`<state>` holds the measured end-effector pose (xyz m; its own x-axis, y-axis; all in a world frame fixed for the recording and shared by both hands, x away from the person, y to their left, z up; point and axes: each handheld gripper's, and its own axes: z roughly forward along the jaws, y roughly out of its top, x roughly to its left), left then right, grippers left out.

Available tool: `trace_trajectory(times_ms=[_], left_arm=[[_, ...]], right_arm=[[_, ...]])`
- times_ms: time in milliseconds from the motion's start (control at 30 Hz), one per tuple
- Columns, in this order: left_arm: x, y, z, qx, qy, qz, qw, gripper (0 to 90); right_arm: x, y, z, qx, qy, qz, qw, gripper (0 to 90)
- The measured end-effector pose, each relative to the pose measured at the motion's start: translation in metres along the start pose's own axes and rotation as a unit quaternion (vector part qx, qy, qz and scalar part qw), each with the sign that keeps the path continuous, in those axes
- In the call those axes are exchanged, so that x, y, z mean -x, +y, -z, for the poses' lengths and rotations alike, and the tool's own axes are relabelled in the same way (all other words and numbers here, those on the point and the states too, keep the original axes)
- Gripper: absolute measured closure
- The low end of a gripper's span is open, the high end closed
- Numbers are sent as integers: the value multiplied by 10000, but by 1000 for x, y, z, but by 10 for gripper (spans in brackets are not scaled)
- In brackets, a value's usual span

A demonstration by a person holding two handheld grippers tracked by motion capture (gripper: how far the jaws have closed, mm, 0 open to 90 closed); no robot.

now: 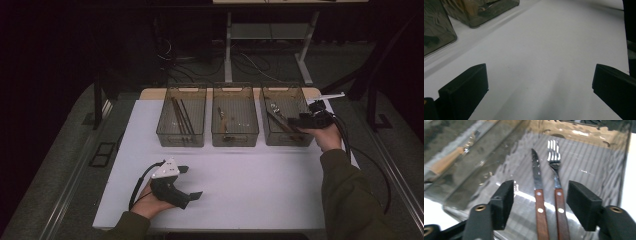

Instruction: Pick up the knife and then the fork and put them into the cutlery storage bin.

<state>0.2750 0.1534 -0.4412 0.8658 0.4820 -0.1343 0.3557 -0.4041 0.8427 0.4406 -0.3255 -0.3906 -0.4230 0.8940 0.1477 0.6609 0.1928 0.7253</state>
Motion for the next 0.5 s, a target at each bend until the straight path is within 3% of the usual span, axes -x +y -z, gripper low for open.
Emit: trace_trajectory(times_ms=[167,367,500], left_arm=[[0,0,0,-2,4,3,10000,0],[0,0,0,-24,16,-11,10000,0],[0,0,-1,11,14,35,10000,0]], right_arm=[[-9,1,5,228,192,39,9995,287],[-21,-4,10,331,299,261,9987,196],[-24,-11,16,497,205,334,9980,182]])
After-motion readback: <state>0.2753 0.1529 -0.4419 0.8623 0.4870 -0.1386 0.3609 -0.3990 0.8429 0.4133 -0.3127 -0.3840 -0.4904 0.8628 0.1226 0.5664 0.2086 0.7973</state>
